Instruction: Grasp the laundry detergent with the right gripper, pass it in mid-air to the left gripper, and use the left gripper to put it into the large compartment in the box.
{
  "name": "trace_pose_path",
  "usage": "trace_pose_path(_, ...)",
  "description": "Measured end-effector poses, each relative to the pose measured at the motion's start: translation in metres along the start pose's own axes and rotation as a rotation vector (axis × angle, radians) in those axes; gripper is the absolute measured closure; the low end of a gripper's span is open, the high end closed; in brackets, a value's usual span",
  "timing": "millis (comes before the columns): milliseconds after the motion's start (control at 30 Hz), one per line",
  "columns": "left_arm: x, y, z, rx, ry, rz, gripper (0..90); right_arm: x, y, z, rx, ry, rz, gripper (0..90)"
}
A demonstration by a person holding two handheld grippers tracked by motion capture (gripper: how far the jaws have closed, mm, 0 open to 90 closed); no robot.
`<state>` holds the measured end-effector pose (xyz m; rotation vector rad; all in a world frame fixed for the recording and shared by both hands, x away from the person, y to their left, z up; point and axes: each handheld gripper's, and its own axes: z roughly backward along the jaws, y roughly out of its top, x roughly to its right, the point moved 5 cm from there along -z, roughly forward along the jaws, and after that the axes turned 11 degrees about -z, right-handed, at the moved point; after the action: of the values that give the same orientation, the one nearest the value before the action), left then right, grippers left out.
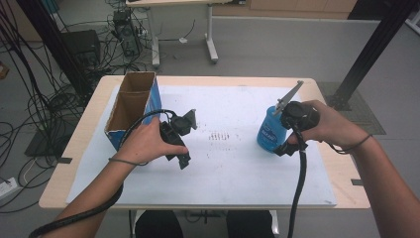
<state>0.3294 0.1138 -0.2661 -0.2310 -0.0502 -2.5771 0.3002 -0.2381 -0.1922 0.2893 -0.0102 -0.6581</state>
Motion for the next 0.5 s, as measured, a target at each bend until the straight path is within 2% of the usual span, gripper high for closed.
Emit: trace_pose_path(500, 0.001, 0.004, -0.001, -0.008, -0.013, -0.009, 9.2, 0.011, -0.019, 0.004, -0.013, -0.036, -0.068, 6.1)
